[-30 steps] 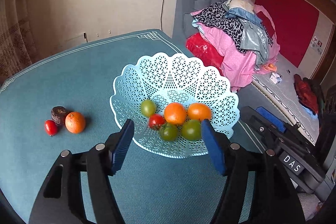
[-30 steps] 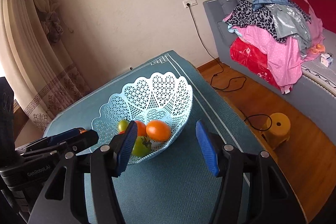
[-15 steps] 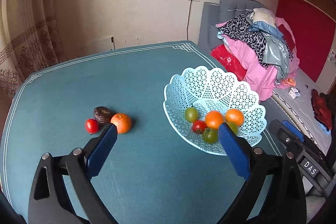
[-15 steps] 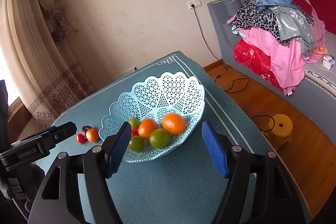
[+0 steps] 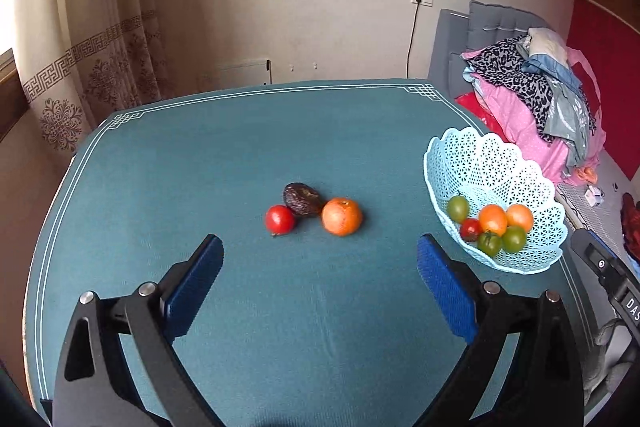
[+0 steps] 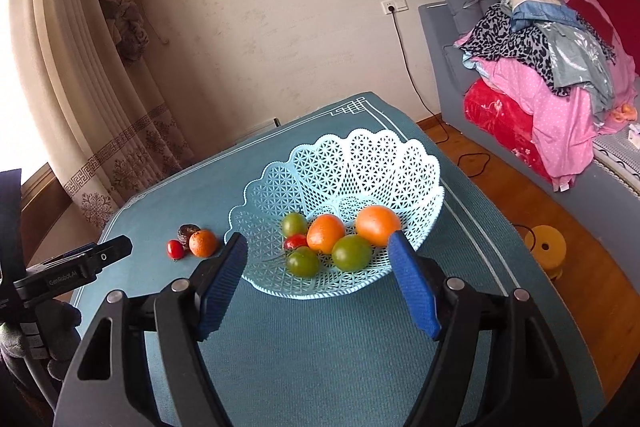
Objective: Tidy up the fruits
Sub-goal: 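Move both open grippers back toward the remaining fruit on the table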
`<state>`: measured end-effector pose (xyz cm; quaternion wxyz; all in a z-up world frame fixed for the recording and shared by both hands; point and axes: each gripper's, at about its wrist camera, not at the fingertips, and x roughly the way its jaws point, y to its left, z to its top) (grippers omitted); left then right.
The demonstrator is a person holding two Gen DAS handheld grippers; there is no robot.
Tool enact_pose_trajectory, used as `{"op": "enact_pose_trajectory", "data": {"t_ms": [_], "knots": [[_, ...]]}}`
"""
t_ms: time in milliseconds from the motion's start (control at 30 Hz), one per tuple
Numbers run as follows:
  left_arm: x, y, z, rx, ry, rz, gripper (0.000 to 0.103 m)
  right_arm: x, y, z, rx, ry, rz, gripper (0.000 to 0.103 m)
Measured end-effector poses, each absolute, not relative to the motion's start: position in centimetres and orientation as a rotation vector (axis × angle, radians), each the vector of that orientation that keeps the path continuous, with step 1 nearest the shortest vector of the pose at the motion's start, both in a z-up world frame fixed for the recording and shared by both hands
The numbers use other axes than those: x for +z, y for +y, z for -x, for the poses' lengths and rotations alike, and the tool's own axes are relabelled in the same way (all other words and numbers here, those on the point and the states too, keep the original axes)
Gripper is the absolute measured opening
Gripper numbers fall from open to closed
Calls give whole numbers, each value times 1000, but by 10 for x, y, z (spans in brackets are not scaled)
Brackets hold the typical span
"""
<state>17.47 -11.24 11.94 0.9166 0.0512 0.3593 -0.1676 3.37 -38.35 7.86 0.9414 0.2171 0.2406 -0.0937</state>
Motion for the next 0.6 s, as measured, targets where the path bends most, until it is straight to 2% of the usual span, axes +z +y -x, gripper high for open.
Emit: {"op": "enact_pose_trajectory", "data": {"t_ms": [600], "knots": [[104, -57, -195, -265, 753, -109, 98, 81, -309, -61, -45, 569, -351, 73]]}}
